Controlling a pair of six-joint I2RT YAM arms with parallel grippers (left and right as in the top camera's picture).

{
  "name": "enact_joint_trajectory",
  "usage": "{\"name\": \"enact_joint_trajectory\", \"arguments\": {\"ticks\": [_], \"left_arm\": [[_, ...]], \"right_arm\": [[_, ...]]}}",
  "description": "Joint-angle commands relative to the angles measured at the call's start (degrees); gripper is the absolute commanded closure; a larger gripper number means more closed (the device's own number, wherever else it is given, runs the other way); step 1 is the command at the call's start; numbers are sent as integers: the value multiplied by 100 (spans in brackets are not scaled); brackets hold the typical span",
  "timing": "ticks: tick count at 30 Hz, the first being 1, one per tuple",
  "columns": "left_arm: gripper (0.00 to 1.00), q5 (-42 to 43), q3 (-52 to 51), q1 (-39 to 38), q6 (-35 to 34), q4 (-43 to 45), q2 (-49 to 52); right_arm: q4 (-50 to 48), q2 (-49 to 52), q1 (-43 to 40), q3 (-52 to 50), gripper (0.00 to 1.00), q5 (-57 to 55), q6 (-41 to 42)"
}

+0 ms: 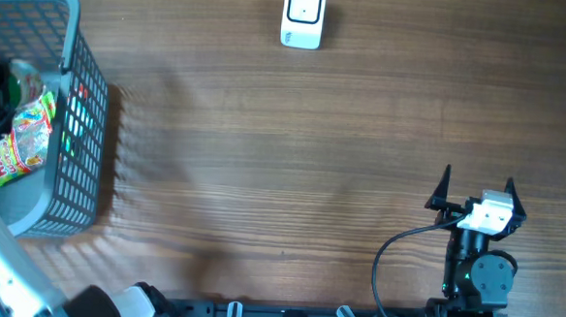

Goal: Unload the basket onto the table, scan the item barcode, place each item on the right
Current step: 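Lift jar out and carry it toward the white scanner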

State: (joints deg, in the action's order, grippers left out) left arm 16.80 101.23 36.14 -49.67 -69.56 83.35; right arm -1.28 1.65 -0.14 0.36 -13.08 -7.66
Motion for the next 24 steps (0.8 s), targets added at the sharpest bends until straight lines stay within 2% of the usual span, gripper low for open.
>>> {"name": "enact_joint_trajectory", "arguments": {"ticks": [1, 4, 8, 13, 18, 24], "left_arm": [[51, 413, 144, -503, -101, 186, -553], [51, 444, 144, -964, -238, 289, -807], [51, 372, 144, -2068, -452, 608, -949], [49, -616, 142, -3567, -678, 660, -754], [49, -1375, 142, -4835, -675, 503, -203], [49, -1934, 142, -5742, -833, -208, 911]], "right_arm": [[-20, 31, 28, -7, 0, 70, -52], [-20, 31, 28, -7, 0, 70, -52], [-20, 31, 28, -7, 0, 70, -55], [-20, 31, 28, -7, 0, 70, -52], [-20, 28, 28, -7, 0, 70, -55], [-20, 28, 28, -7, 0, 70, -52]]}}
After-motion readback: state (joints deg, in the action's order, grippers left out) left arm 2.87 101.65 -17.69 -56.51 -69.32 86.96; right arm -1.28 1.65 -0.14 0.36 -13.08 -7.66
